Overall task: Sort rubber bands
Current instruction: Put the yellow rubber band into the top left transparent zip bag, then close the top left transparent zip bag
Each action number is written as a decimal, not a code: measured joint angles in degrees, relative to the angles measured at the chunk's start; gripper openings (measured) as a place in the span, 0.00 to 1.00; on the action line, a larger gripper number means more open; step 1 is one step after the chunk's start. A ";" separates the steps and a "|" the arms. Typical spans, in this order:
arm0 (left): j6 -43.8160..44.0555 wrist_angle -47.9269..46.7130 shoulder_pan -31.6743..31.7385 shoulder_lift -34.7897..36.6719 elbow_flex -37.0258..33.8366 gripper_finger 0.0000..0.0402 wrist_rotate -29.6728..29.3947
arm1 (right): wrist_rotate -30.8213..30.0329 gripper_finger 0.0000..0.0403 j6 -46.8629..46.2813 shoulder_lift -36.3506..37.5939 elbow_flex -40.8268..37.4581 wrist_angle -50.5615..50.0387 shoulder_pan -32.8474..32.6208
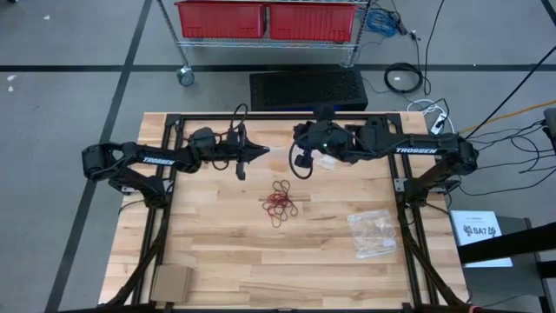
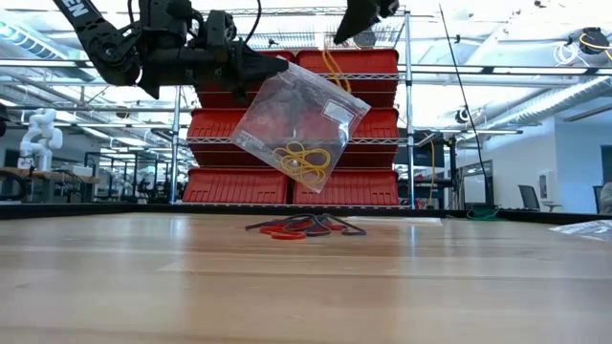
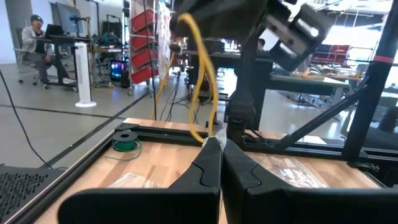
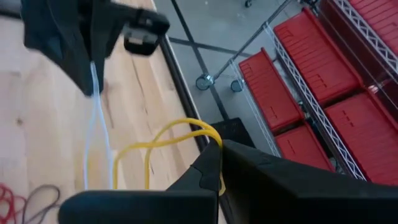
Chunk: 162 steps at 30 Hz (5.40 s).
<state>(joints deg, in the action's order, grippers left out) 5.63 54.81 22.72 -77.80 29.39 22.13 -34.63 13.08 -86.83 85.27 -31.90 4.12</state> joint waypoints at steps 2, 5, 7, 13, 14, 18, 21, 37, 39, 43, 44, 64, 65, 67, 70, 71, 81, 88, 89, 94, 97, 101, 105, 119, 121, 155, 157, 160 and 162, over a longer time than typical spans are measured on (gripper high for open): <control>0.00 0.00 0.00 0.00 0.00 0.00 -0.12 | 0.04 0.00 -0.04 0.00 0.75 -0.02 0.00; -0.03 0.00 0.00 0.00 0.00 0.00 -1.37 | 0.02 0.00 -1.29 0.01 1.63 -0.06 -0.19; -0.08 -0.02 0.00 0.00 0.00 0.00 -2.85 | 0.02 0.00 -2.36 0.02 2.16 -0.50 -0.45; -0.43 0.17 0.00 0.00 0.02 0.00 -8.24 | -0.31 0.00 -5.90 0.02 3.17 -1.35 -0.55; -0.44 0.21 0.00 0.00 0.02 0.00 -9.18 | -1.12 0.00 -6.33 0.02 3.44 -1.28 -0.52; -0.45 0.42 0.00 0.00 0.02 0.00 -10.62 | -2.69 0.00 -7.72 0.04 4.29 -1.17 -0.48; -0.46 0.46 -0.31 0.00 0.02 0.00 -11.19 | -2.75 0.00 -8.07 0.04 4.31 -1.16 -0.48; -3.06 1.80 -3.31 0.00 0.02 0.00 -14.22 | -2.92 0.00 -10.95 -0.66 4.35 -0.90 -0.46; -3.06 1.79 -3.37 0.00 0.02 0.00 -14.45 | -2.88 0.00 -10.95 -1.03 4.35 -1.03 -0.46; -3.06 1.92 -3.37 0.00 0.02 0.00 -14.55 | -2.86 0.00 -11.80 -1.22 4.35 -1.31 -0.46; -3.06 1.92 -3.37 0.00 0.02 0.00 -14.68 | -2.87 0.00 -12.18 -1.22 4.35 -1.32 -0.46; -3.12 3.15 -3.37 -0.02 0.02 0.00 -15.09 | 1.32 0.00 -20.39 -1.48 4.35 -11.86 -0.46; -3.09 3.13 -3.37 -0.02 0.02 0.00 -14.81 | 2.13 0.00 -20.22 -1.87 4.35 -11.78 -0.46; -3.05 3.13 -3.38 -0.02 0.02 0.00 -13.81 | 4.73 0.00 -18.87 -2.90 4.35 -12.23 -0.24; -3.02 3.06 -3.76 -0.02 0.02 0.00 -12.72 | 10.67 0.00 -17.24 -5.32 4.35 -12.12 0.55; -3.02 3.06 -4.00 -0.02 0.02 0.00 -12.55 | 12.15 0.00 -16.48 -6.16 4.35 -12.02 0.83; -3.19 1.22 -4.76 -0.02 0.02 0.00 -10.16 | 20.09 0.00 -11.69 -9.26 4.31 -10.35 3.78; -3.49 1.27 -4.76 -0.02 0.02 0.00 -10.14 | 30.23 0.00 -10.45 -9.96 4.31 -10.15 5.19; -3.50 1.27 -4.76 -0.02 0.02 0.00 -10.14 | 30.49 0.00 -10.45 -10.32 4.31 -10.10 5.28; -3.48 1.38 -4.76 -0.02 0.02 0.00 -10.14 | 30.46 0.09 -10.27 -10.50 4.31 -10.25 5.35; -3.43 1.40 -4.76 -0.02 0.02 0.00 -10.14 | 30.44 0.20 -10.25 -10.51 4.31 -10.29 5.33; -3.39 1.44 -4.76 -0.02 0.02 0.00 -10.12 | 30.36 0.36 -10.32 -10.49 4.31 -10.29 5.60; -3.10 1.42 -4.76 -0.02 0.02 0.00 -9.99 | 30.25 0.45 -10.27 -10.28 4.31 -11.07 5.83; -3.09 1.39 -4.74 -0.04 0.02 0.00 -9.80 | 30.23 0.46 -8.98 -5.31 4.35 -14.15 6.42; -3.60 1.34 -4.70 -0.04 0.02 0.00 -9.81 | 30.10 0.46 -8.98 -4.41 4.34 -14.15 6.43; -24.44 -46.41 3.04 2.29 13.08 0.00 -20.35 | 45.19 0.00 -10.74 -1.79 -31.76 18.86 9.46; -24.67 -48.45 3.04 2.29 13.58 0.00 -20.83 | 45.25 0.00 -10.13 -1.79 -31.76 18.86 9.43; -23.91 -51.10 3.02 2.29 13.42 0.00 -20.85 | 45.99 0.00 -9.14 -1.79 -31.76 19.14 9.68; -22.77 -54.34 2.97 2.16 13.34 0.00 -20.87 | 48.19 0.00 -8.85 -1.79 -32.07 21.08 10.13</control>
<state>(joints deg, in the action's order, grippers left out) -17.15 0.47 25.69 -75.64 42.72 1.26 13.56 4.23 -88.62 53.21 -10.82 14.25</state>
